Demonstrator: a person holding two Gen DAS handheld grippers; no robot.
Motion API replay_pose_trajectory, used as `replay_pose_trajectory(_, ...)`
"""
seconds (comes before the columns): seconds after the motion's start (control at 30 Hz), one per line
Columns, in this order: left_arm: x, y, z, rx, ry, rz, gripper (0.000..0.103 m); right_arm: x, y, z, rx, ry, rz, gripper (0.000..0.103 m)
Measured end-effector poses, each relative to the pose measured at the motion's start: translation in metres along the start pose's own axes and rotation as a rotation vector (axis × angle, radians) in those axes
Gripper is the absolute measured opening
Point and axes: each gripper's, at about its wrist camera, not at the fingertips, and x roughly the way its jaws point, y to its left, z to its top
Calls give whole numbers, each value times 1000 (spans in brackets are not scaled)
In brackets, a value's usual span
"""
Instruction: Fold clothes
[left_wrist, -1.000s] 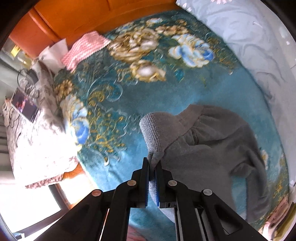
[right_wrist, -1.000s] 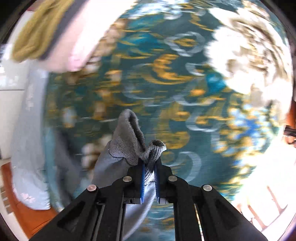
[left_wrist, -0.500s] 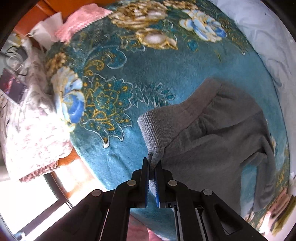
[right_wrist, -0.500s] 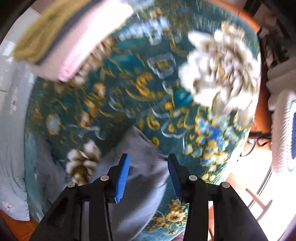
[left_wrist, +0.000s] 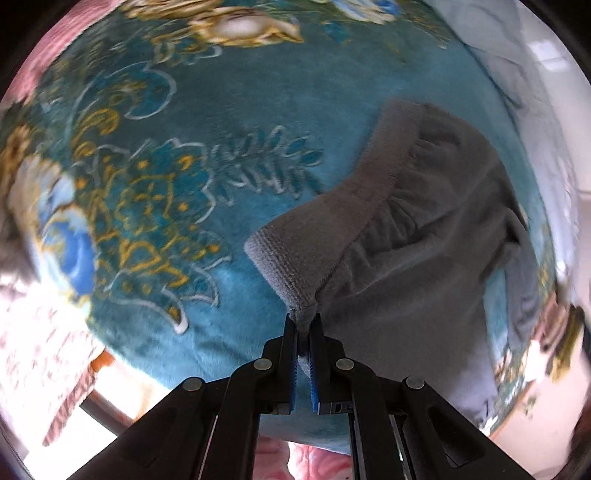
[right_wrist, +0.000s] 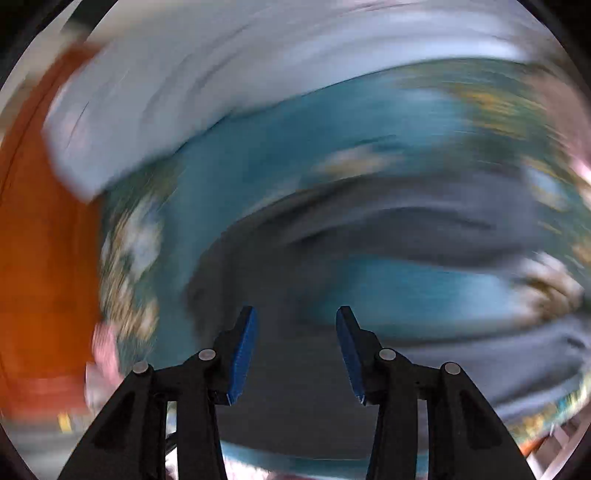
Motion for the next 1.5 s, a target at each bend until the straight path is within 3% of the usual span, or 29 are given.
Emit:
replay_pose_trajectory(0.17, 9, 13, 1, 10, 17, -81, 6, 131, 132, 13, -156, 213, 3, 46)
replay_pose_trajectory(0.27, 15, 25, 0, -7, 29, -130, 7, 188, 170, 7, -211, 297, -62, 49)
replay_pose_trajectory(0.3, 17, 29, -1, -18, 31, -146, 7, 206, 181, 6, -228, 320, -98, 56)
replay_pose_trajectory(0.37, 20, 37, -3, -42, 36, -181, 8, 232, 193, 6, -243, 321, -168, 57)
replay_pose_trajectory(0.5, 26, 53, -5, -85, 51, -243, 9, 245, 207, 17, -276, 262, -270, 57)
replay_pose_trajectory(0.6, 30, 62, -3, -100, 62, -259, 9, 257, 190, 33, -130, 330, -281, 57)
replay_pose_trajectory(0.73, 32, 63, 2, -100, 69, -267, 9, 268, 163, 55, 80, 304, -289, 57)
replay_pose_trajectory(0.87, 32, 65, 6, -92, 78, -266, 9, 285, 156, 60, 79, 333, -429, 56)
replay_pose_trajectory(0.93, 31, 63, 8, -87, 77, -268, 8, 286, 154, 60, 75, 339, -445, 27)
replay_pose_trajectory(1.03, 21, 53, 19, -51, 43, -266, 5, 277, 154, 64, 71, 335, -402, 13)
replay_pose_trajectory(1.1, 3, 50, 20, -32, -10, -295, 5, 264, 156, 70, 76, 321, -330, 11)
replay_pose_trajectory(1.23, -37, 58, 30, -21, -139, -307, 5, 217, 199, 86, -48, 223, -146, 11)
replay_pose_trajectory(1.37, -38, 98, 59, -169, -198, -262, 5, 236, 235, 92, -110, 251, -39, 11)
replay_pose_trajectory(1.5, -18, 133, 85, -299, -130, -236, 5, 278, 246, 77, -146, 312, -66, 17)
